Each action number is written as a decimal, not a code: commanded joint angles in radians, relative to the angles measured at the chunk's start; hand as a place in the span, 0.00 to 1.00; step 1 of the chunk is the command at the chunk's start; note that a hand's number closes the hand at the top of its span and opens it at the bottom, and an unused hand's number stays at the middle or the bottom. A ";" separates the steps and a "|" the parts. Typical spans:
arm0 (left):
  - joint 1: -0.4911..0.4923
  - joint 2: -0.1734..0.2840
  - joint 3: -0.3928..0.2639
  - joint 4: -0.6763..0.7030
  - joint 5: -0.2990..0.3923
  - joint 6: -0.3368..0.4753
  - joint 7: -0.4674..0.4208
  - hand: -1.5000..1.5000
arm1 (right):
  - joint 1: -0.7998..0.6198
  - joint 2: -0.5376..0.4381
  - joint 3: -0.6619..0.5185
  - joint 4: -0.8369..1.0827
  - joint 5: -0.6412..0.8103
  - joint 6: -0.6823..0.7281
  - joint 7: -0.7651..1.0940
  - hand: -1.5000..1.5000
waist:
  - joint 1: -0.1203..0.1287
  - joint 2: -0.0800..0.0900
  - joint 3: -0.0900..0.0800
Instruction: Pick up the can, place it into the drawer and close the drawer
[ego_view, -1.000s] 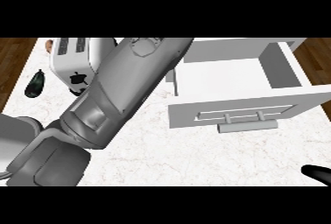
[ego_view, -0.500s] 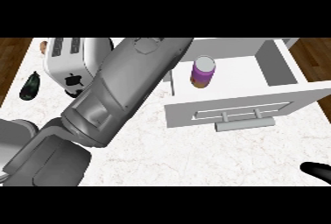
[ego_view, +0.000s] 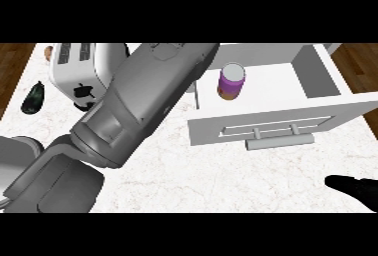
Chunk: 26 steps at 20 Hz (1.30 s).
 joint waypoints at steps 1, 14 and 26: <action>-0.010 0.000 0.017 0.003 0.038 -0.013 -0.020 0.00 | -0.035 -0.029 0.082 0.011 0.145 0.001 -0.029 0.00 | 0.022 -0.001 -0.002; -0.033 0.000 0.001 0.046 0.048 0.015 -0.060 0.00 | -0.198 -0.086 0.276 0.393 0.559 -0.075 -0.186 0.00 | 0.080 -0.013 -0.002; -0.007 0.035 0.046 0.012 0.049 -0.056 -0.054 0.00 | -0.395 0.024 0.371 0.940 0.848 -0.345 -0.317 0.00 | 0.115 -0.018 -0.002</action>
